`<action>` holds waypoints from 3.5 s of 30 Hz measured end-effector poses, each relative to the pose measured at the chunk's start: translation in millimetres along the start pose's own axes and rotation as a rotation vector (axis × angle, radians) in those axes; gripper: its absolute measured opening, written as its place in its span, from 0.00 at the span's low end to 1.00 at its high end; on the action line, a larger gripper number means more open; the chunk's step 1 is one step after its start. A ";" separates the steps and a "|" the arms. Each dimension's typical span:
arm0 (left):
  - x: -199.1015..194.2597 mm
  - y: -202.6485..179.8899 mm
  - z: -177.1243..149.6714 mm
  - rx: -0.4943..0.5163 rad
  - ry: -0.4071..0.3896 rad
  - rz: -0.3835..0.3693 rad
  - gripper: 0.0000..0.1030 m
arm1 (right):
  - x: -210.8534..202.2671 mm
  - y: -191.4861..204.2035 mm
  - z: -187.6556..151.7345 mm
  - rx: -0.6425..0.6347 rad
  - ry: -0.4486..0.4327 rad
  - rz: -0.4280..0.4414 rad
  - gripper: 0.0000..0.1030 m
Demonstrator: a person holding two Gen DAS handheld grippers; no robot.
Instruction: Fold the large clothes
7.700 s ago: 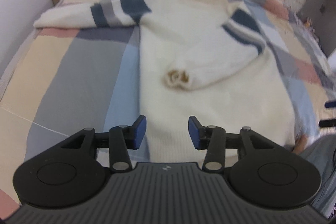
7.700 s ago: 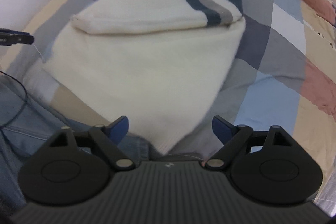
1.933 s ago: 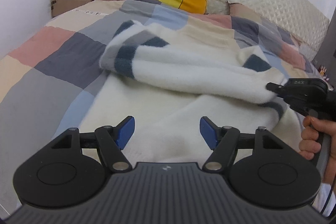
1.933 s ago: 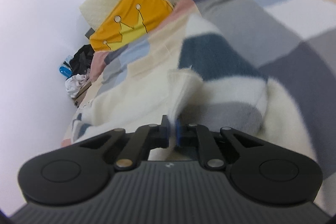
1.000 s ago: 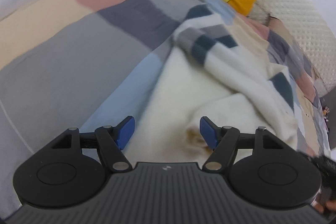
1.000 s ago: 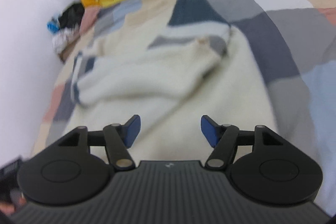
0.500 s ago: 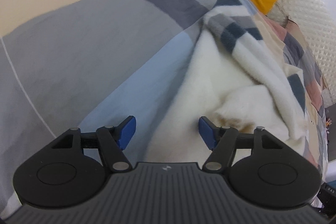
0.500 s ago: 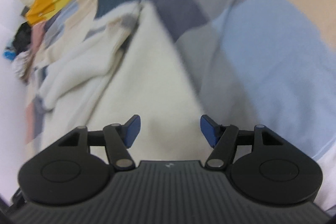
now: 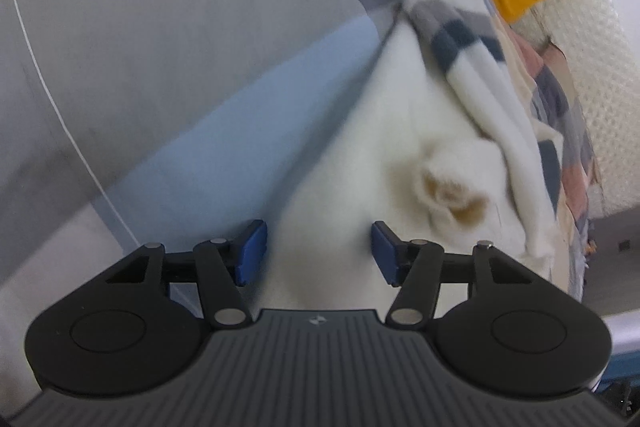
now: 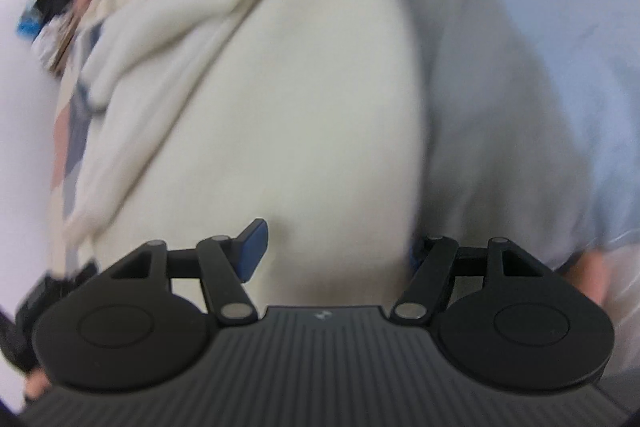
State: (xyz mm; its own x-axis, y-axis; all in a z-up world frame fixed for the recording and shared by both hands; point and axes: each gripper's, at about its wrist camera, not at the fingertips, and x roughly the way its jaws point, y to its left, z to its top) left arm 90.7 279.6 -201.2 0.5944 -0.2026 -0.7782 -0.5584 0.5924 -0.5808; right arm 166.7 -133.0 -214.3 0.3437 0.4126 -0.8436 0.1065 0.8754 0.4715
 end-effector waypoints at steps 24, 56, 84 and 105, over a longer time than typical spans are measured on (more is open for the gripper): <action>-90.2 -25.9 21.1 -0.147 -0.056 -0.478 0.12 | -137.9 -6.2 13.8 0.036 -0.314 0.491 0.11; -63.2 -135.4 111.6 -0.142 -0.053 -0.416 0.11 | -108.8 31.0 142.3 0.180 -0.390 0.346 0.11; 186.4 -162.1 220.7 0.053 -0.112 -0.239 0.11 | 83.9 7.3 260.5 0.292 -0.372 0.320 0.13; 138.8 -240.5 133.8 0.631 -0.088 -0.155 0.73 | 44.5 66.8 226.2 -0.134 -0.397 0.276 0.78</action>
State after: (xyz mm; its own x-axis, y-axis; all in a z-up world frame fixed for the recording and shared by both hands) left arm 385.0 213.3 -137.5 0.7006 -0.2736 -0.6590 -0.0315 0.9108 -0.4117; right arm 400.2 -113.1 -162.2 0.6733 0.5288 -0.5167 -0.1506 0.7823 0.6044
